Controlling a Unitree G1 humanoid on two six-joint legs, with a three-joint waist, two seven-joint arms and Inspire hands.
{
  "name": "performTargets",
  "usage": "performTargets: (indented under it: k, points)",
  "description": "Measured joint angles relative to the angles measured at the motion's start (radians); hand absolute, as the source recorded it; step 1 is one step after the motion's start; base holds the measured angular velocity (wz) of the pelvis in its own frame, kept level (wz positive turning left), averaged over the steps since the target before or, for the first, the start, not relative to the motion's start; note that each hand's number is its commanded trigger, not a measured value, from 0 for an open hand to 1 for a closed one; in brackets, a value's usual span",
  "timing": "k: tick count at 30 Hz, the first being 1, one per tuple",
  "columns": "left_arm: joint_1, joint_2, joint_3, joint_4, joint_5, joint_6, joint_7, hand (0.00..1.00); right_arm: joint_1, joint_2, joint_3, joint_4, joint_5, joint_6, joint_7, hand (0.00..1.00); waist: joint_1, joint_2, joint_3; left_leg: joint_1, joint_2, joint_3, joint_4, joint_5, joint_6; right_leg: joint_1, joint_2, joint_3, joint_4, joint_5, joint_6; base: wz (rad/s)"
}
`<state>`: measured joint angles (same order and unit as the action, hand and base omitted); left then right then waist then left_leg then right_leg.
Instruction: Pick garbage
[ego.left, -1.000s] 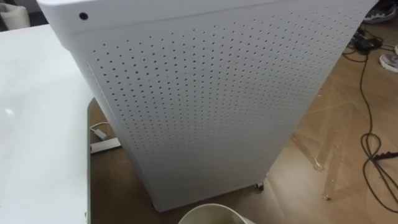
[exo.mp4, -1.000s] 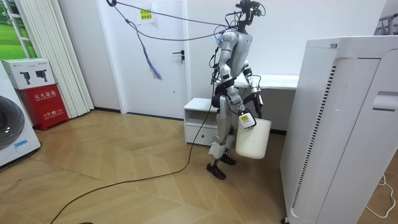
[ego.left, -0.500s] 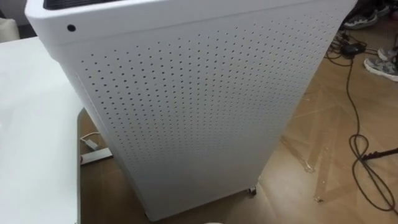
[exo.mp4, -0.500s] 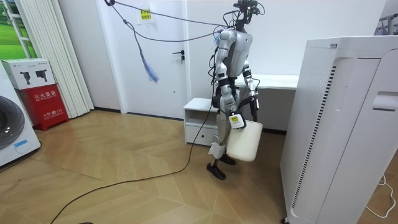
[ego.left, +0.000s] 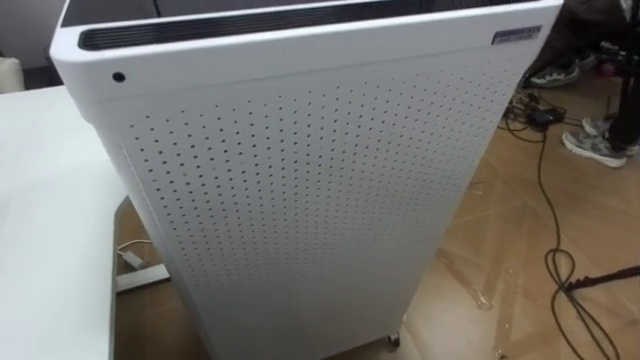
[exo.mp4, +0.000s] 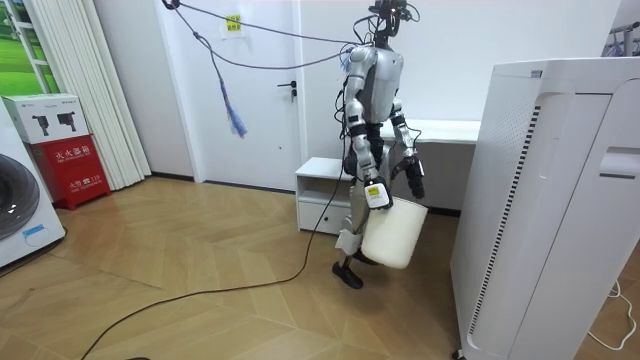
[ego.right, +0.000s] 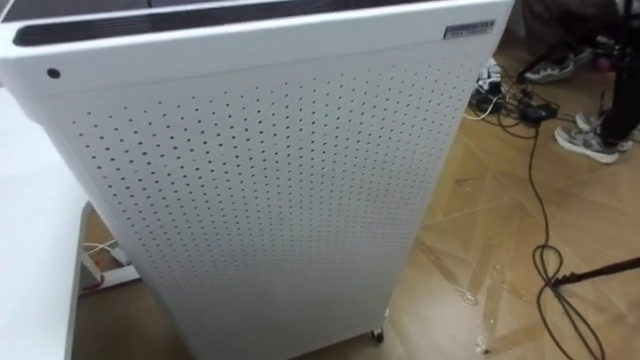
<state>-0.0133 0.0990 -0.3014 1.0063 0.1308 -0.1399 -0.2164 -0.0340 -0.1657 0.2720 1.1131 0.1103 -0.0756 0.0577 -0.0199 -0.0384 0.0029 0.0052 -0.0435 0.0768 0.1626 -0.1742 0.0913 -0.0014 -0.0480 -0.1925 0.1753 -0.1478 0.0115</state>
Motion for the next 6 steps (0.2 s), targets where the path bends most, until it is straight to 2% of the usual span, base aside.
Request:
performTargets:
  k: [2,4,6]
  points:
    - [0.006,-0.016,0.064,0.036,-0.039,-0.015,0.014,0.0,0.016,0.008,-0.048,0.025,-0.003,0.001,0.0,1.0,-0.001,-0.001,-0.0029,0.024,0.003,-0.01,-0.011,-0.007,-0.01,0.036,0.008,-0.003,-0.025,-0.001,-0.002,0.0]
    - [0.015,-0.028,0.112,0.052,-0.061,-0.015,0.017,0.0,0.033,0.01,-0.091,0.028,-0.006,0.003,-0.001,1.0,-0.001,-0.001,-0.0092,0.03,0.006,-0.01,-0.012,-0.01,-0.015,0.041,0.015,-0.003,-0.024,-0.002,-0.003,0.0]
    - [0.018,-0.038,0.154,0.077,-0.087,-0.014,0.017,0.0,0.05,0.013,-0.133,0.028,-0.006,0.003,-0.002,1.0,-0.001,0.0,-0.009,0.036,0.01,-0.01,-0.014,-0.012,-0.018,0.047,0.018,-0.008,-0.025,-0.002,-0.004,0.0]
